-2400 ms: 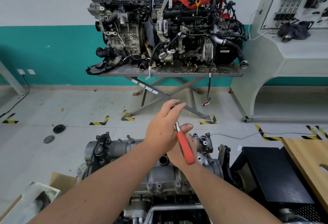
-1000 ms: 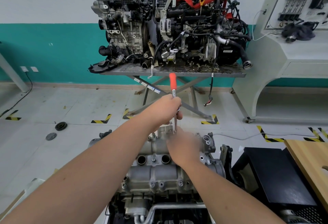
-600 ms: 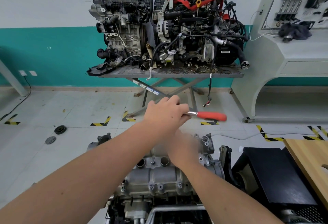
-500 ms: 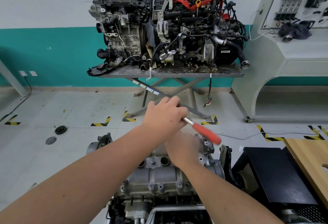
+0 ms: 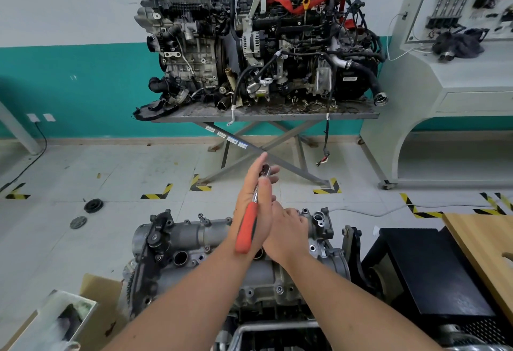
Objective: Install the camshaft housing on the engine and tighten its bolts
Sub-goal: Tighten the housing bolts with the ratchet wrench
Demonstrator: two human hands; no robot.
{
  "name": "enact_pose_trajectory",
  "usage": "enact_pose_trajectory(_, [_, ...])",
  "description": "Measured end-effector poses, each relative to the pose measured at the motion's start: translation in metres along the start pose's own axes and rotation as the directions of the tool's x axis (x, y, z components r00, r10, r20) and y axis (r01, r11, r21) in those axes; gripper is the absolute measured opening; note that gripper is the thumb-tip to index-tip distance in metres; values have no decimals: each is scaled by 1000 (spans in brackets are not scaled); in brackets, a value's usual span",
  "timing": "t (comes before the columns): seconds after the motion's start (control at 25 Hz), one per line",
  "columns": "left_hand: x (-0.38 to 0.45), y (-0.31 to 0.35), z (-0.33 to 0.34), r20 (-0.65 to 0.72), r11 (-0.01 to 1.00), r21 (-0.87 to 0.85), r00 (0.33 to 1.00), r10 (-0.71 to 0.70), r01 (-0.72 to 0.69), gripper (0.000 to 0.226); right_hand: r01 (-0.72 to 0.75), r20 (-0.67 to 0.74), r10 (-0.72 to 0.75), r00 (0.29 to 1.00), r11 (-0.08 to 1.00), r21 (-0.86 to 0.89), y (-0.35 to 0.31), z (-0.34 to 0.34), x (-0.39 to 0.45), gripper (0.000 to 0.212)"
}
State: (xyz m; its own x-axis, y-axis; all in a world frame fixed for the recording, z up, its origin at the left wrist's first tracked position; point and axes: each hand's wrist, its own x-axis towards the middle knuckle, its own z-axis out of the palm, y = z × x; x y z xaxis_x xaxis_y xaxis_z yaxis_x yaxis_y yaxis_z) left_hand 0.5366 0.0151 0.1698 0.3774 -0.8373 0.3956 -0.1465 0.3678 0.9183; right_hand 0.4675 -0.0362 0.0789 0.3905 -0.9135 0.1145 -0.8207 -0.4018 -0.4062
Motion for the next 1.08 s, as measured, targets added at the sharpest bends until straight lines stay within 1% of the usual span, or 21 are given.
enact_pose_trajectory(0.04, [2,1,3,-54,998,-48,998,-44,42,43,-3,13,3,1000,1000,0,1,-1,0,46])
enact_pose_trajectory(0.12, [6,5,7,-96,963,-186,972,-215,195,45,0,13,0,1000,1000,-12,3,-2,-1,43])
enact_pose_trajectory(0.2, [10,11,6,-72,878,-324,916,-394,352,51,7,-6,-7,1000,1000,5,2,-3,-2,41])
enact_pose_trajectory(0.24, [13,13,4,-52,842,-363,894,-445,399,51,11,-16,-10,1000,1000,22,2,-3,-2,43])
enact_pose_trajectory(0.32, [18,18,0,20,803,-379,872,-490,460,48,9,-25,-8,1000,999,44,1,-4,-2,46])
enact_pose_trajectory(0.44, [24,24,-12,159,796,-329,860,-484,508,40,0,-20,1,1000,999,37,1,-4,-3,48])
enact_pose_trajectory(0.52, [29,26,-22,214,820,-254,857,-470,513,35,-10,-7,10,1000,999,32,1,-3,-1,53])
enact_pose_trajectory(0.6, [39,32,-28,232,838,-130,838,-493,529,31,-13,-5,13,1000,1000,25,1,-2,0,59])
enact_pose_trajectory(0.72, [59,45,-31,248,828,104,792,-558,551,22,-16,-10,16,1000,999,28,2,-1,-1,61])
enact_pose_trajectory(0.8, [69,52,-28,254,814,317,783,-568,487,18,-9,-13,9,1000,1000,17,2,0,-1,61])
enact_pose_trajectory(0.84, [72,54,-25,254,803,425,796,-549,418,19,-7,-13,7,1000,1000,16,2,0,-1,61])
enact_pose_trajectory(0.88, [73,56,-22,261,784,532,819,-510,319,23,-4,-15,4,1000,1000,19,2,0,-1,61])
enact_pose_trajectory(0.92, [74,57,-18,273,741,642,845,-460,196,27,-5,-15,5,1000,1000,22,2,0,-1,60])
enact_pose_trajectory(0.96, [75,57,-14,291,661,748,867,-405,57,30,-6,-12,6,1000,1000,28,2,0,-1,61])
enact_pose_trajectory(1.0, [75,58,-12,320,561,824,881,-349,-77,32,-5,-6,5,1000,999,33,2,-1,0,61])
enact_pose_trajectory(1.08, [73,57,-12,420,393,867,874,-246,-306,32,-3,5,3,1000,999,35,2,-1,-1,60])
